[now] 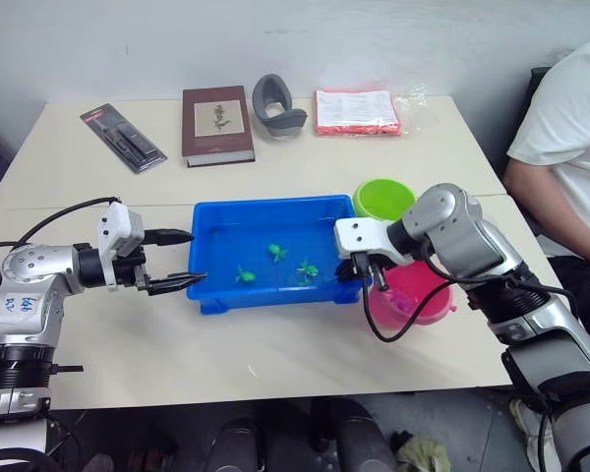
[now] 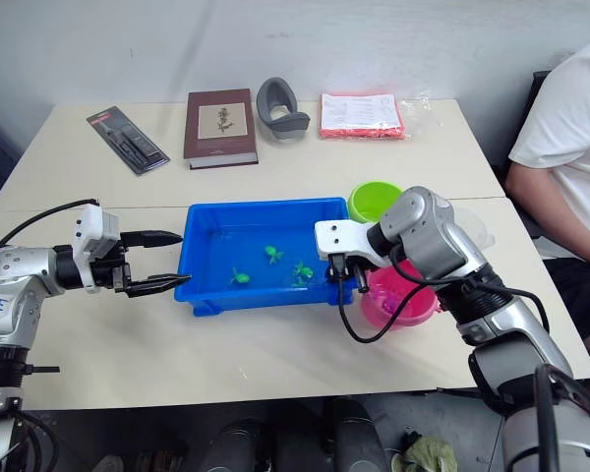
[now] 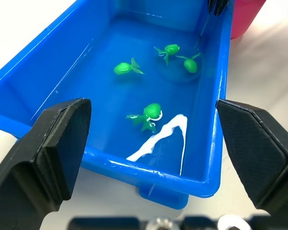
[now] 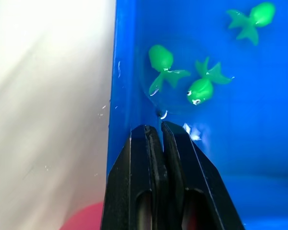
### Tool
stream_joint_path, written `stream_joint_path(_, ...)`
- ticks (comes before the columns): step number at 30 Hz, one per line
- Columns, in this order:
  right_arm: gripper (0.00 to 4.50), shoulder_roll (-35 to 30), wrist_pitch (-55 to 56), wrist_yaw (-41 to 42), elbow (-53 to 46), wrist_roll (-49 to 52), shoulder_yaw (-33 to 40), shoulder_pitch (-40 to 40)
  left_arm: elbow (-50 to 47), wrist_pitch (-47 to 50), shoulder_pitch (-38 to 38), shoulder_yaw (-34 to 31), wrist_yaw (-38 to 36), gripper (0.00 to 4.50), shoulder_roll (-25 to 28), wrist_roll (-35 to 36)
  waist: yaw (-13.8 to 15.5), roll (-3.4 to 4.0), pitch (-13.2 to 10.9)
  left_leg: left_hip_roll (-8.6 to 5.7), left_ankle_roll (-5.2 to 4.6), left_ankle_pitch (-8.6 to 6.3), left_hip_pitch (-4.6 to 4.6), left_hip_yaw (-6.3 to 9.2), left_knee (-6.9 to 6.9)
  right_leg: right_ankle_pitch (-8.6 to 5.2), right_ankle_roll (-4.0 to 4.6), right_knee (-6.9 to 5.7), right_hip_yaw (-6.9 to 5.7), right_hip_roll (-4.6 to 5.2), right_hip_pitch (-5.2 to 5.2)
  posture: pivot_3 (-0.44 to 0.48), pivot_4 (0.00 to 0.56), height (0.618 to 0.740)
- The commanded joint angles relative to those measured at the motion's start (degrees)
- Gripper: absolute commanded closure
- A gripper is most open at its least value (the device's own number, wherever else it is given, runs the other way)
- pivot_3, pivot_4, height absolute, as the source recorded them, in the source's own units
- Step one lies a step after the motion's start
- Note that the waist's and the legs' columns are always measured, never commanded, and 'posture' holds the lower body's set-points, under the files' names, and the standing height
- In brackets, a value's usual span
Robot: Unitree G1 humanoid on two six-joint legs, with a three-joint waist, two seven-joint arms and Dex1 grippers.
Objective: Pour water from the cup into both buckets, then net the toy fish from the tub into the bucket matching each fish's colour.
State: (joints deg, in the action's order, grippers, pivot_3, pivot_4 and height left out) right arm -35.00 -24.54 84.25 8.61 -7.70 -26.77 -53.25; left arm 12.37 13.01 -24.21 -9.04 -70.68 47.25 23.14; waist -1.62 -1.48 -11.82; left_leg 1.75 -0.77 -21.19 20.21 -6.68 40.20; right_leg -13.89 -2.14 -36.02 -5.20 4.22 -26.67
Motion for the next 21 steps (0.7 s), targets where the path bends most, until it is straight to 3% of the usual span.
stream_joint_path(1,4.50,0.50,-1.00,-0.19,-2.81,1.81,0.71,0.54,-0.98,-1.01,-0.21,-1.67,0.15,0.04,0.54,0.73,-0.02,0.00,0.00,0.00,0.00,0.00,0.00,0.00,0.00,0.00,0.00,0.00,0.00,0.00,0.00,0.000,0.150,0.740)
stream_joint_path(21,4.50,5.16,-4.28,-8.38,-5.47,6.32,2.05,3.62,0.34,-1.41,-2.07,-1.01,0.15,0.04,0.45,0.17,-0.03,0.00,0.00,0.00,0.00,0.00,0.00,0.00,0.00,0.00,0.00,0.00,0.00,-0.01,0.00,0.000,0.150,0.740)
